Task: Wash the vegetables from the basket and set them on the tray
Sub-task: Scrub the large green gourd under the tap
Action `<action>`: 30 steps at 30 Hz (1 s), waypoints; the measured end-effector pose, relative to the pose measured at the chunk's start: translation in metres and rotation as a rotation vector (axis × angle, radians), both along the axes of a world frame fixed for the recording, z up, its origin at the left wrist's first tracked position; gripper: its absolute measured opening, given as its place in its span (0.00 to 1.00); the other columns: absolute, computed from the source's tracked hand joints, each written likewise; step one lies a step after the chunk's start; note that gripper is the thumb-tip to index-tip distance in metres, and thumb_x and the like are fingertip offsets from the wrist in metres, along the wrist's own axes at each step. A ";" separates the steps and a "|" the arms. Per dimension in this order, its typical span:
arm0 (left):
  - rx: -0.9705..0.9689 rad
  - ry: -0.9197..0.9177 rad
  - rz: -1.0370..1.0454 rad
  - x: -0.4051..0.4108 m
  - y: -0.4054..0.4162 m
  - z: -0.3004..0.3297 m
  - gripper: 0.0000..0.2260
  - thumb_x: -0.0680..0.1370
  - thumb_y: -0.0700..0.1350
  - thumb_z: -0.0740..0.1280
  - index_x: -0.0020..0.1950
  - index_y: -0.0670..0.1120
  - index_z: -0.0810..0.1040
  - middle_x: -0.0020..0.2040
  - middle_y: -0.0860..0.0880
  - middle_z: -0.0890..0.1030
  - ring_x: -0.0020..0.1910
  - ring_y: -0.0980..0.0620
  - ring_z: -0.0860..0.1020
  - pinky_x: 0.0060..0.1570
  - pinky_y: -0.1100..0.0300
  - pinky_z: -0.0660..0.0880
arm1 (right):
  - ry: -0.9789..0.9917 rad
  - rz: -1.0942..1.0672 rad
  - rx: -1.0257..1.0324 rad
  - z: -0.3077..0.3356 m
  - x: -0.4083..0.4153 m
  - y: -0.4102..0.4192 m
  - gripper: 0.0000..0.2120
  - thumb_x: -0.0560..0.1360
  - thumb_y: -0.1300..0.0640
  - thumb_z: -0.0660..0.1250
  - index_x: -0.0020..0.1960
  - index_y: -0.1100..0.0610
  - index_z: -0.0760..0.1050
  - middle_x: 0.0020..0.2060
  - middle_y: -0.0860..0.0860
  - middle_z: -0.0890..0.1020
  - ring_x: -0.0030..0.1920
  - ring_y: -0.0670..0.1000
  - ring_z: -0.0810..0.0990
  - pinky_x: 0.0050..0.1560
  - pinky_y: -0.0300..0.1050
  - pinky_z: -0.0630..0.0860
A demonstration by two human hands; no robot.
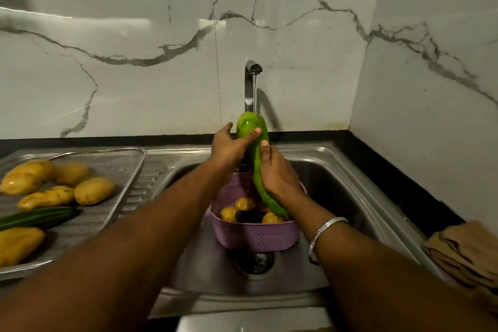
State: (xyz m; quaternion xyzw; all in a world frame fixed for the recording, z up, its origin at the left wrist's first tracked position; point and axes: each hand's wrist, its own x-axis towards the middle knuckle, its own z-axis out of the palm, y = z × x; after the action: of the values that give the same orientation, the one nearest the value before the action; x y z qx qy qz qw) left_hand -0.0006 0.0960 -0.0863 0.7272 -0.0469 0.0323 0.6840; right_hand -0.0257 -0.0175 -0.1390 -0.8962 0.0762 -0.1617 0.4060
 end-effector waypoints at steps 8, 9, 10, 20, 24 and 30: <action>0.208 -0.179 -0.063 0.004 0.004 0.019 0.32 0.75 0.48 0.76 0.76 0.50 0.69 0.62 0.42 0.79 0.57 0.43 0.81 0.52 0.44 0.83 | 0.300 -0.066 0.517 -0.021 0.025 -0.017 0.59 0.63 0.15 0.37 0.71 0.54 0.75 0.65 0.61 0.79 0.64 0.63 0.78 0.67 0.61 0.74; 0.205 -0.199 -0.044 0.004 0.006 0.019 0.31 0.74 0.49 0.77 0.75 0.51 0.69 0.62 0.42 0.79 0.58 0.43 0.80 0.51 0.43 0.83 | 0.415 -0.078 0.570 -0.021 0.020 -0.020 0.57 0.65 0.15 0.38 0.69 0.55 0.75 0.61 0.62 0.81 0.59 0.64 0.81 0.59 0.60 0.80; 0.192 -0.213 -0.028 0.005 0.008 0.018 0.32 0.74 0.51 0.77 0.75 0.51 0.69 0.62 0.43 0.79 0.58 0.43 0.80 0.50 0.43 0.83 | 0.526 -0.049 0.640 -0.020 0.013 -0.022 0.50 0.71 0.19 0.41 0.66 0.57 0.76 0.54 0.63 0.84 0.51 0.64 0.84 0.47 0.56 0.83; -0.125 0.086 0.018 0.007 0.038 0.025 0.17 0.78 0.47 0.71 0.64 0.42 0.77 0.59 0.40 0.82 0.54 0.44 0.82 0.46 0.50 0.82 | 0.298 -0.111 0.859 -0.022 0.025 -0.035 0.23 0.82 0.40 0.60 0.61 0.59 0.78 0.43 0.60 0.82 0.32 0.55 0.79 0.24 0.38 0.71; -0.160 0.134 0.056 -0.003 0.063 0.004 0.15 0.81 0.55 0.67 0.55 0.43 0.79 0.54 0.43 0.82 0.54 0.45 0.82 0.43 0.53 0.83 | 0.119 -0.179 0.742 -0.018 0.026 -0.042 0.25 0.79 0.37 0.65 0.54 0.61 0.78 0.39 0.58 0.83 0.30 0.53 0.79 0.24 0.40 0.69; -0.207 0.307 0.049 -0.010 0.088 -0.064 0.13 0.84 0.52 0.63 0.65 0.46 0.74 0.64 0.38 0.76 0.58 0.38 0.80 0.33 0.54 0.82 | -0.025 -0.188 0.642 -0.002 0.021 -0.035 0.16 0.80 0.44 0.67 0.49 0.57 0.81 0.31 0.55 0.82 0.24 0.51 0.77 0.24 0.41 0.71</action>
State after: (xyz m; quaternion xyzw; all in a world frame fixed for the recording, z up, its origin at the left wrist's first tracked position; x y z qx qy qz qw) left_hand -0.0108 0.1840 -0.1499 0.6503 0.0793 -0.0576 0.7533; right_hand -0.0052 -0.0525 -0.1408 -0.7096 0.2008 -0.1772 0.6518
